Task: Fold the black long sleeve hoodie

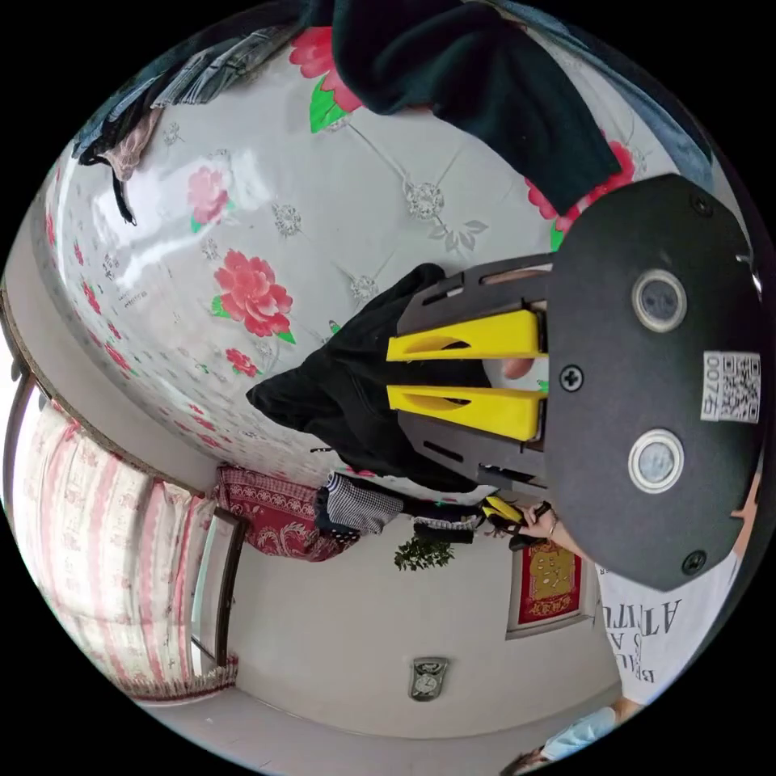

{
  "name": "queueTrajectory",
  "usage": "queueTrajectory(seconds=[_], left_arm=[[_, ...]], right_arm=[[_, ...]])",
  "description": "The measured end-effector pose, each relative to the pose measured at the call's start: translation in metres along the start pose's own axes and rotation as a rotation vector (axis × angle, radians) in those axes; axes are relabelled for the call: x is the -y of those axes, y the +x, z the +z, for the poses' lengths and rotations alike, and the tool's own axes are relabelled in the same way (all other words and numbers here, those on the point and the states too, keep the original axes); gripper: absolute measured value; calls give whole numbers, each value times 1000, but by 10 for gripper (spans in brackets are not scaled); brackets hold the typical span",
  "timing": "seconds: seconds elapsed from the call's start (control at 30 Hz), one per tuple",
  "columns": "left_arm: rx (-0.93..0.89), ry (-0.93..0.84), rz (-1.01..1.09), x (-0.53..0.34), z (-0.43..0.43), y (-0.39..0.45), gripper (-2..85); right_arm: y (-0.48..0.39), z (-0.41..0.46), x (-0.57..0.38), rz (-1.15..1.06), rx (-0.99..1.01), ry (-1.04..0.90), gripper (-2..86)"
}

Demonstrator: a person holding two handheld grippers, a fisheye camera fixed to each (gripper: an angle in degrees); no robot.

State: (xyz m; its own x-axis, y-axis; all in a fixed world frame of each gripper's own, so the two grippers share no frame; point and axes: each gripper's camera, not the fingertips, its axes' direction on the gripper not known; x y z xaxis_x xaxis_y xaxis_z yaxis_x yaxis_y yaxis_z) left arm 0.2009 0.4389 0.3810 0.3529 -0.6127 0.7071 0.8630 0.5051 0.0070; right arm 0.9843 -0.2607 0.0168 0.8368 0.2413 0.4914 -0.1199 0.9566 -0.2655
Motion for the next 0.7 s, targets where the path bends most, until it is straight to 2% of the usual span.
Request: queueTrajectory(seconds=[0.1,0.27,0.37,0.4,0.43,0.47,0.6,0.7], left_arm=[[39,-92,149,15,21,30,128],[209,-252,609,33,102,124,166],[334,-365,706,42,154,147,133],[364,-391,705,45,164,147,121],[428,-433,682,52,178,146,72],[417,-446,660,62,185,144,46],[258,-388,409,105,168,120,39],[75,-344,127,134,153,80,43]], right_arm=[[3,4,1,4,-1,-7,59],[-24,38,13,-88,-90,-73,64],[-40,65,24,-140,-136,-113,66],[-47,75,28,-165,-159,-130,67],[-52,80,30,-179,-166,-141,67],[-63,90,34,-216,-178,-162,68],[-109,128,43,-402,-281,-208,70],[-118,159,57,-424,-339,-235,65]])
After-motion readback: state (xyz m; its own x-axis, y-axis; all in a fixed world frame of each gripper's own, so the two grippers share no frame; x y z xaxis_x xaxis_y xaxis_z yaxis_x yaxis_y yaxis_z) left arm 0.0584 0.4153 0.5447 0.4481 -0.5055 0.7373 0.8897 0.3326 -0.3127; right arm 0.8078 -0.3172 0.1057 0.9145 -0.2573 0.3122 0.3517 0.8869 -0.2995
